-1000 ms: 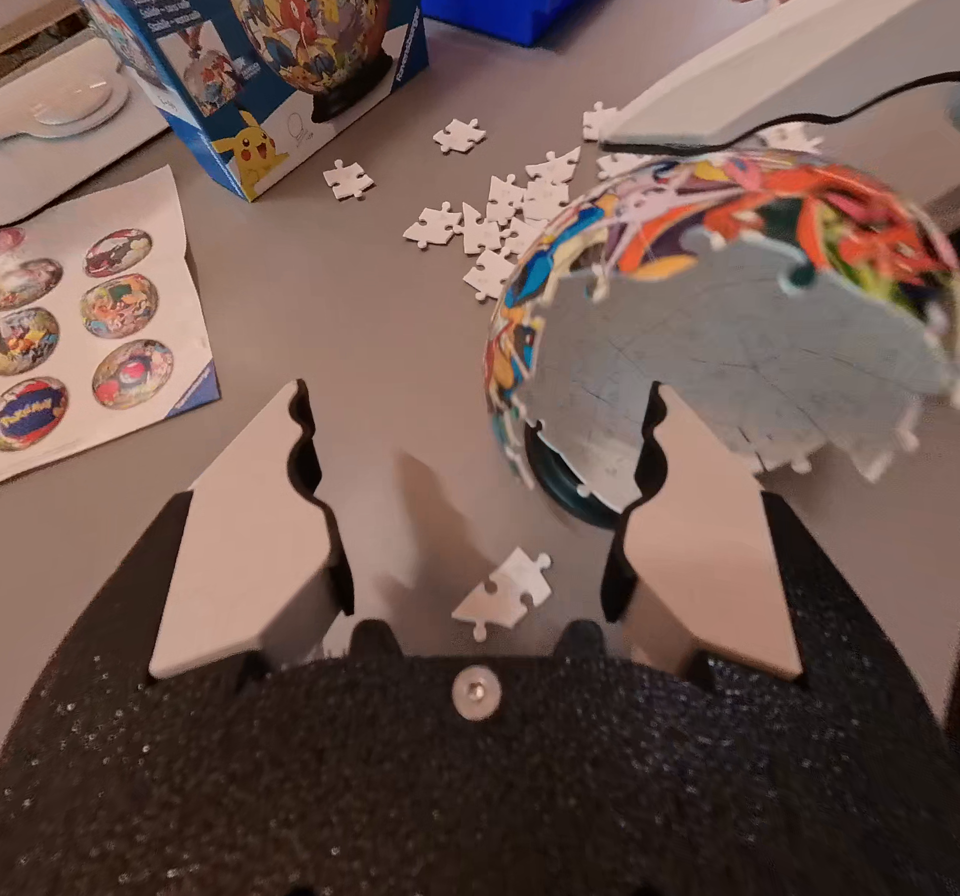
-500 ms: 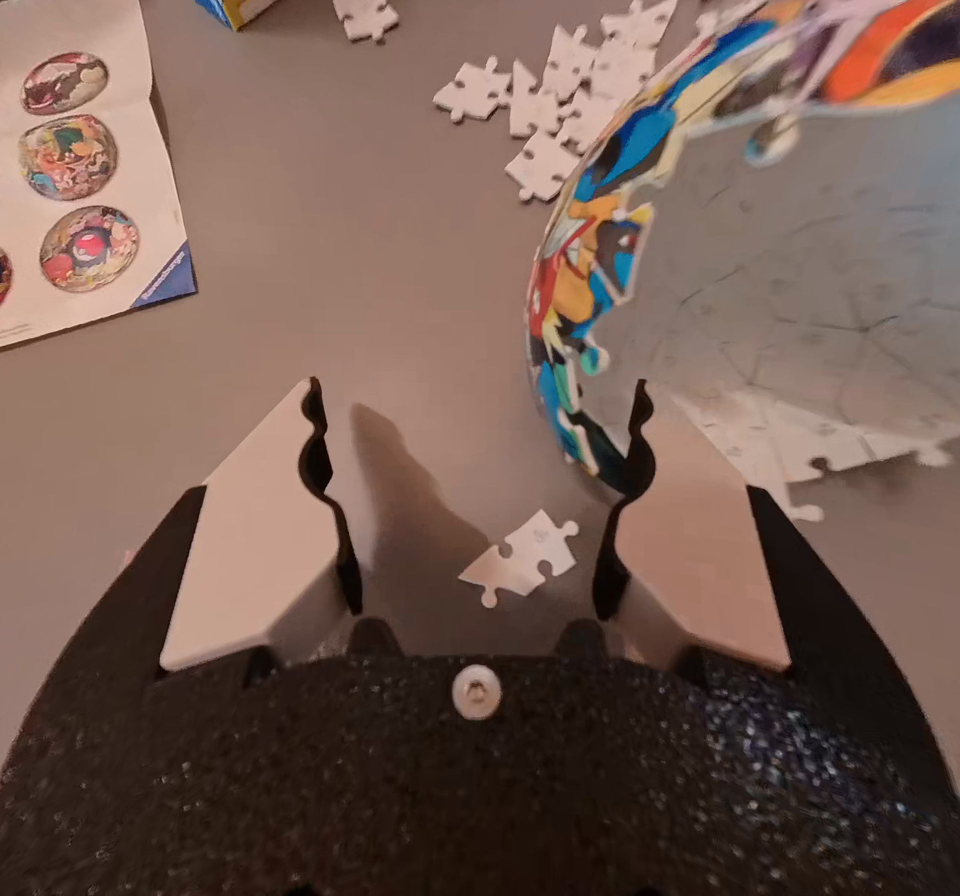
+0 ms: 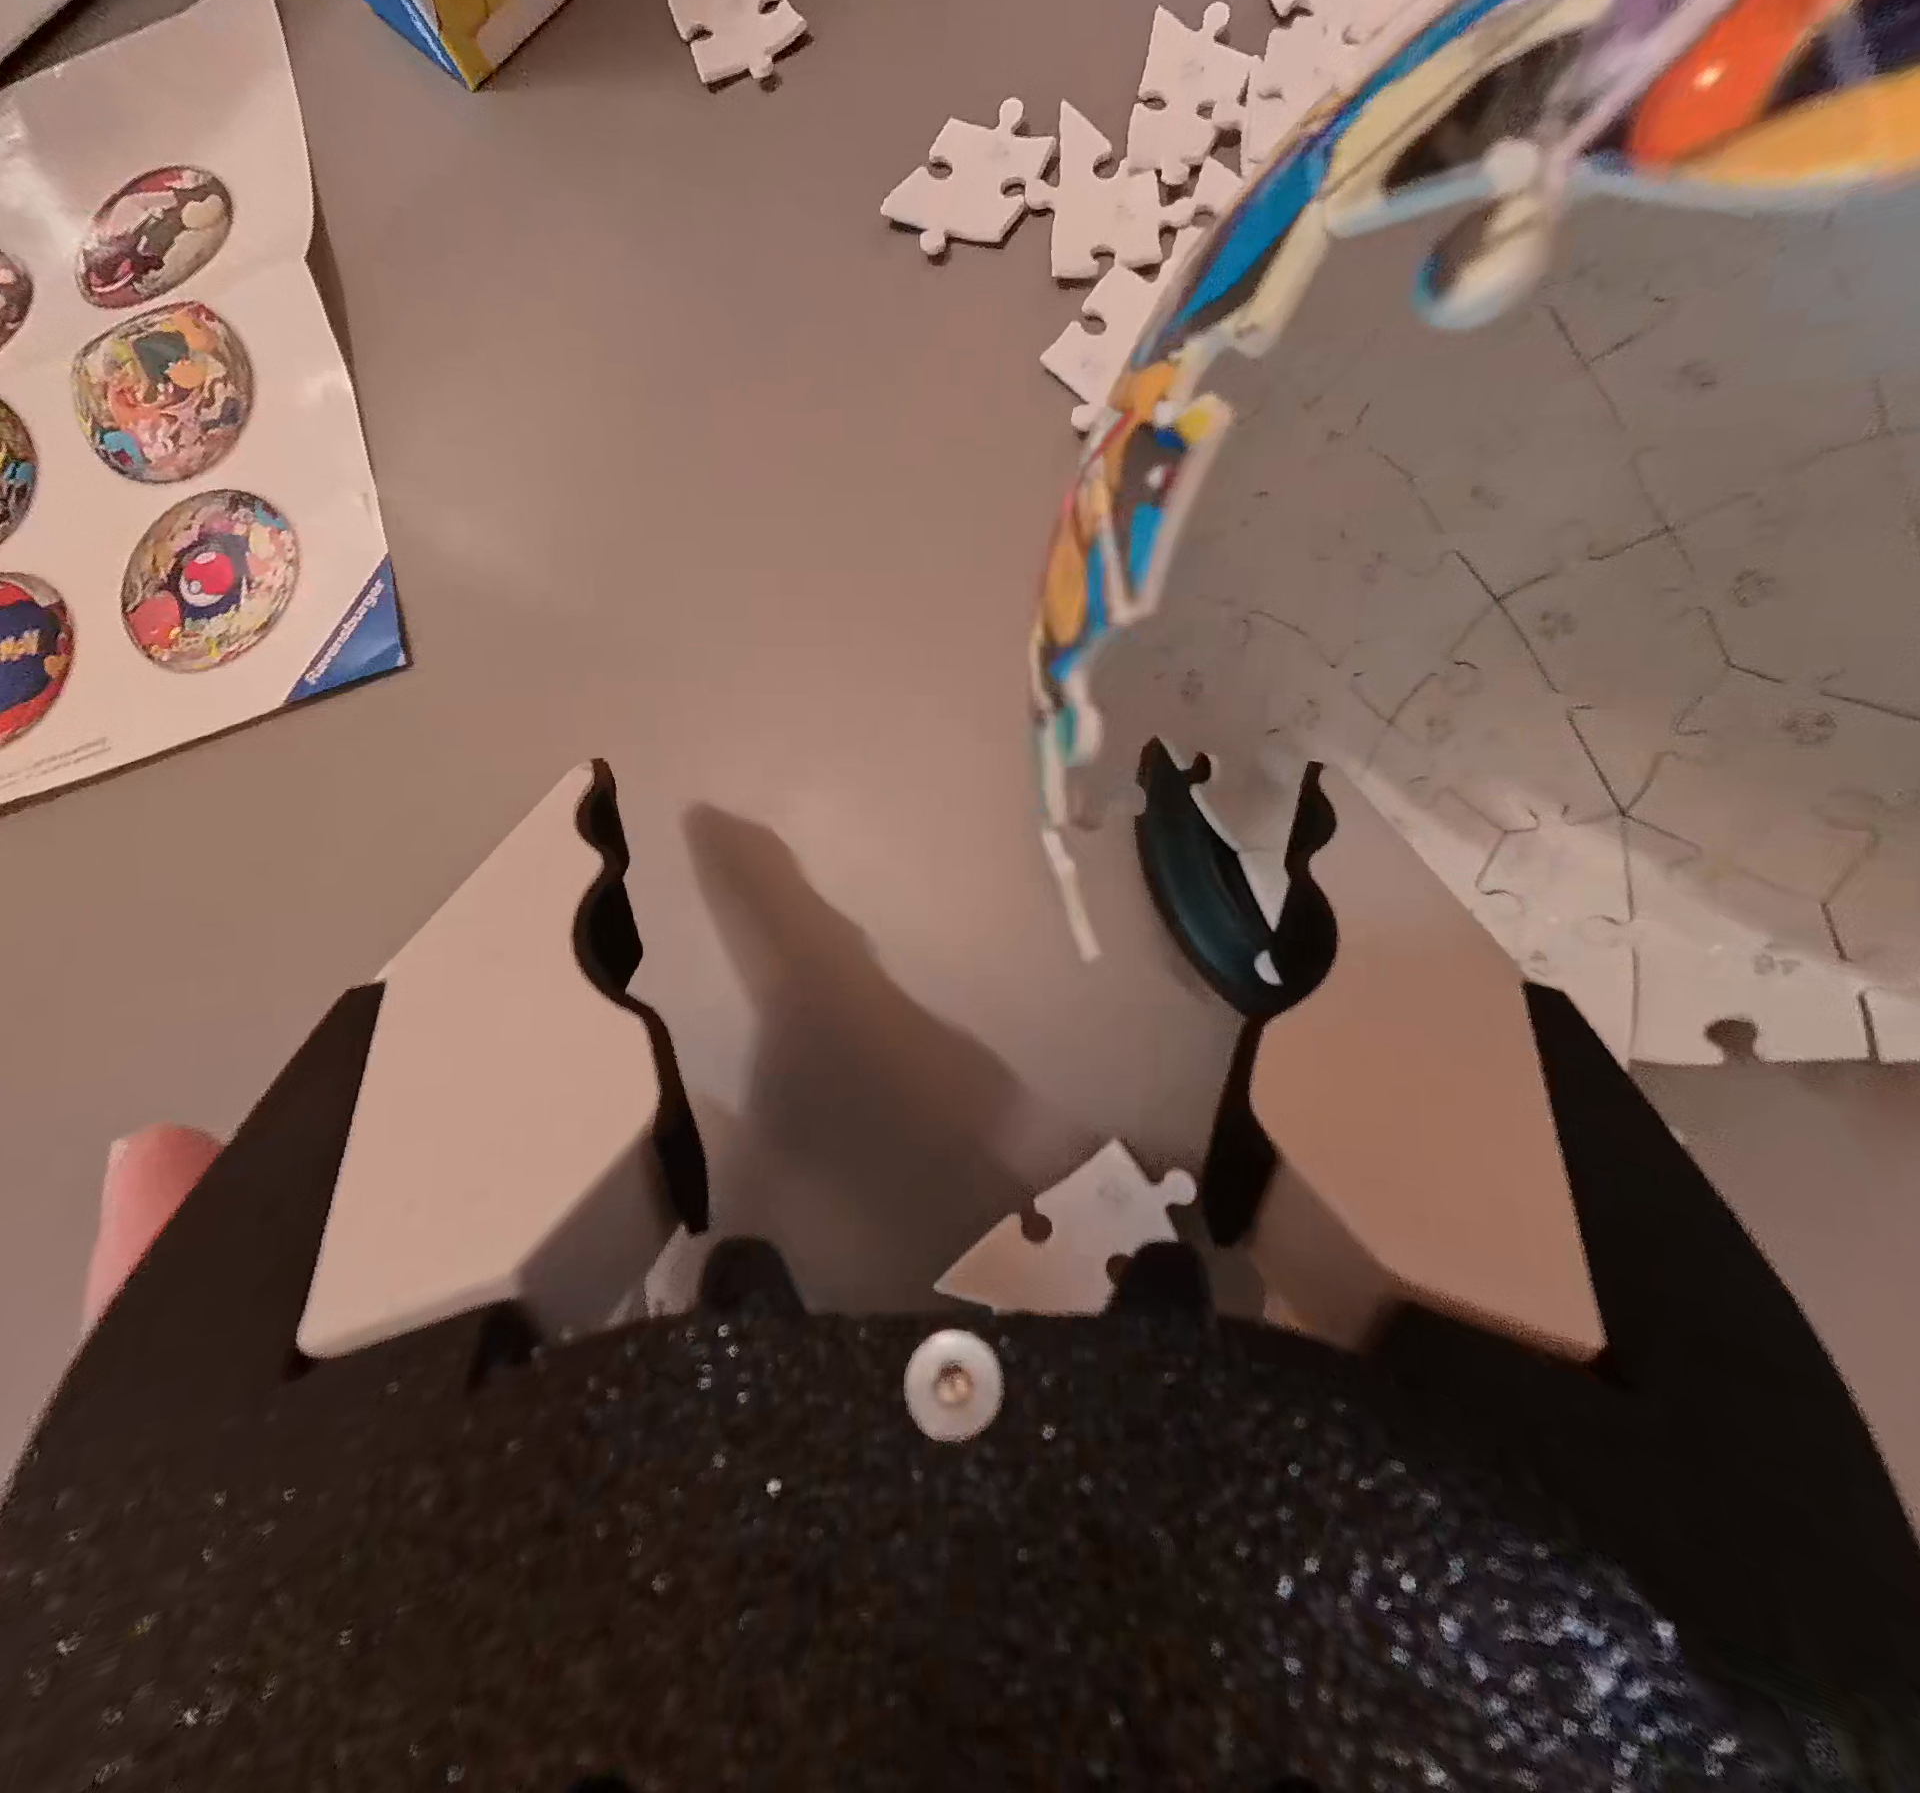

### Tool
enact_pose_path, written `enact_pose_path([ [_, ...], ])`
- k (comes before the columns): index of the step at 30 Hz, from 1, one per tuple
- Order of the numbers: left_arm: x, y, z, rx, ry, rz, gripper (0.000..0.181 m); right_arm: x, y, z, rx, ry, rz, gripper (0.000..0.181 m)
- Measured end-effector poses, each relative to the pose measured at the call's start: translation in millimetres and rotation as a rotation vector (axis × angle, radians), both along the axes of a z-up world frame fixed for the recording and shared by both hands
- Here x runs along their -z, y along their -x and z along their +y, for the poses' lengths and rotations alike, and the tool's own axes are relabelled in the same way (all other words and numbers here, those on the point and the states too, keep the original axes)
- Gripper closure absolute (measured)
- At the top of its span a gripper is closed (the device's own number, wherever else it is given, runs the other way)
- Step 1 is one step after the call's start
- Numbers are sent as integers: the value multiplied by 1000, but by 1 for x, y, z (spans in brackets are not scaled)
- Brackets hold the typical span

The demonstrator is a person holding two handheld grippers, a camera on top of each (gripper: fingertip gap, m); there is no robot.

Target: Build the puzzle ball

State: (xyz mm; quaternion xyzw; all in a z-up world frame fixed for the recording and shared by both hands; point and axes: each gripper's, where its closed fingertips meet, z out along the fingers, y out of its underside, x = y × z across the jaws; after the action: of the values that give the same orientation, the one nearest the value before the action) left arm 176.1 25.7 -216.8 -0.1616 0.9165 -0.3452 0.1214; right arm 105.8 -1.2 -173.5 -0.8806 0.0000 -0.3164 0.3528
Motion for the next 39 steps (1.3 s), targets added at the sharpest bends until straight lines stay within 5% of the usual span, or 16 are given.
enact_pose_path([
  [14,0,15,-4,28,48,124,66,-5,-1,7,-74,199,-54,43],
  [21,-21,36,44,89,22,144,68,-5,4,10,-72,164,-90,44],
  [29,-5,50,89,420,-224,107,135,-7,3,8,-60,168,-113,47],
  [39,8,49,87,455,-274,92,167,-11,4,10,-40,179,-125,50],
])
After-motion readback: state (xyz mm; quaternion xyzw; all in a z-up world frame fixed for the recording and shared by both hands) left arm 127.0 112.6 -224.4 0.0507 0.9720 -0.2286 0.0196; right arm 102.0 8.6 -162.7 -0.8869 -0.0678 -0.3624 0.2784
